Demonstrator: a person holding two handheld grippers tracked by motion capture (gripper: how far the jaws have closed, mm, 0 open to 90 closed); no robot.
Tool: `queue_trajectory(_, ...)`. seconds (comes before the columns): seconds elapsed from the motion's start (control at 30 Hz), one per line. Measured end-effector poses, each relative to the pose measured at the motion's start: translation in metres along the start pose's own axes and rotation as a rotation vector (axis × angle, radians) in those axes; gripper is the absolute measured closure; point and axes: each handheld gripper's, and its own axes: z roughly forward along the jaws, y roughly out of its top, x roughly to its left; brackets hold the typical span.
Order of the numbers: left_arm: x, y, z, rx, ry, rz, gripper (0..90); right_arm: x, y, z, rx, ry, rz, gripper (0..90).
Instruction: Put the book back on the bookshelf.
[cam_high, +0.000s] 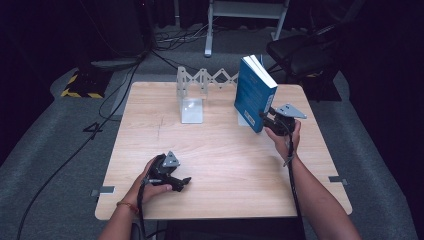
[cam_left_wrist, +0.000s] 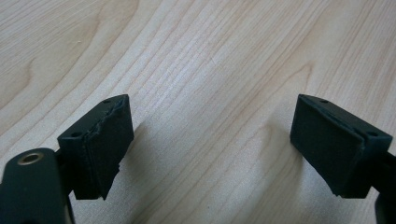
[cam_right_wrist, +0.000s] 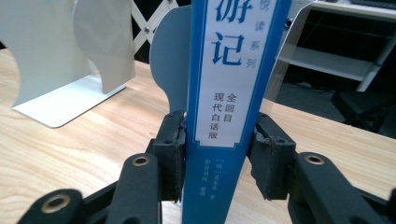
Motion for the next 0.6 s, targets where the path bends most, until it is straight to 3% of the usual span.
queue_trajectory(0.37, 0.000, 0.000, 0.000, 0.000, 0.003, -0.002, 13.7, -0.010, 0.008, -0.026, 0.031, 0.009, -0.059, 51.7)
queue_trajectory(0.6, 0.000, 0.000, 0.000, 0.000, 0.003, -0.002, 13.7, -0.015, 0.009, -0.039, 0.091, 0.103, -0.094, 44.2)
